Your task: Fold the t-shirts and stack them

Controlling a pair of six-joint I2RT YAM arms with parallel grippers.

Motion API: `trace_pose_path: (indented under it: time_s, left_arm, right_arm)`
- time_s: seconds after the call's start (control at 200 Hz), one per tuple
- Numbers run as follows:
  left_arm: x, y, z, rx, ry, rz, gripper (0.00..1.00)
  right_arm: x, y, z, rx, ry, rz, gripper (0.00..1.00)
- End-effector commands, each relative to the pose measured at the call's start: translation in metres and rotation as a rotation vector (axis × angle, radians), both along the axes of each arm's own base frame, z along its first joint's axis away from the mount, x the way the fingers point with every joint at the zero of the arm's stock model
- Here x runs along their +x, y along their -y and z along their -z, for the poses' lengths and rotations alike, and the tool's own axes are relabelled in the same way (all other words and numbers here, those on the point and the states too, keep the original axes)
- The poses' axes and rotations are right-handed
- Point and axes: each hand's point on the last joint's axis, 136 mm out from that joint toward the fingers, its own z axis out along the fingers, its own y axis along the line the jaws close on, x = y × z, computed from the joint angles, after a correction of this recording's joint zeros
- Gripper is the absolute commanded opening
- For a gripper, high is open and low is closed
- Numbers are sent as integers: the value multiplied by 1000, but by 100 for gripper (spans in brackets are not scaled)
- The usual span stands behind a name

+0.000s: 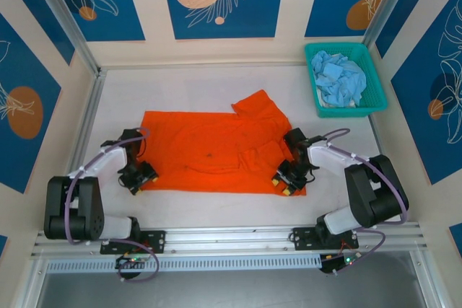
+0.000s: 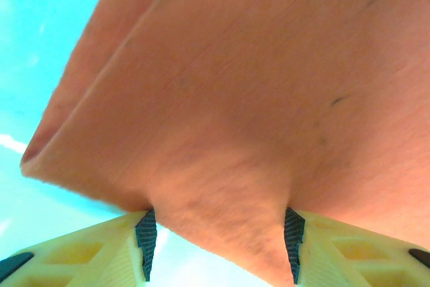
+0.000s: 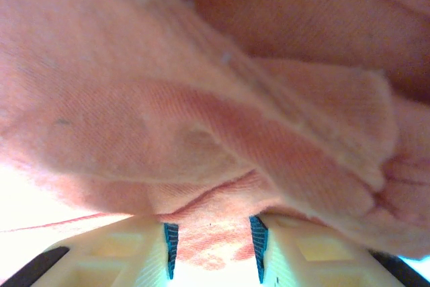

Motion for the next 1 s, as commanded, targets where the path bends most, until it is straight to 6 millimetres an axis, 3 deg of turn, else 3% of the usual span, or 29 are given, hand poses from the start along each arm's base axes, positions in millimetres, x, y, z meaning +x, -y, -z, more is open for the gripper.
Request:
trace_pose_path:
  time_s: [0.0, 0.13, 0.265, 0.395, 0.53, 0.61, 0.78, 0.92, 0.995]
  left_arm:
    - [-14, -5, -7, 15, -13, -57, 56]
    - [1, -9, -36, 36, 67, -47, 63]
    - [39, -15, -84, 71, 185, -5, 73]
    - [87, -15, -128, 77, 271, 58, 82]
    - [141, -9, -157, 31, 340, 101, 86]
    - [171, -7, -159, 10, 355, 101, 86]
    - [222, -9, -128, -38, 292, 73, 81]
    - [260, -22, -93, -72, 262, 29, 72]
    - [275, -28, -78, -77, 247, 14, 68]
  right_arm:
    - [-24, 10, 5, -48, -55, -38, 40]
    - [-10, 10, -21, -54, 35, -57, 45]
    - [18, 12, -63, -83, 187, -64, 52]
    - [62, 11, -107, -102, 394, -66, 60]
    - [117, 9, -144, -139, 631, -72, 63]
    - [150, 6, -156, -156, 721, -102, 65]
    - [208, -8, -166, -160, 756, -277, 68]
    - [259, -16, -146, -82, 679, -336, 65]
    - [287, -12, -135, -122, 689, -362, 65]
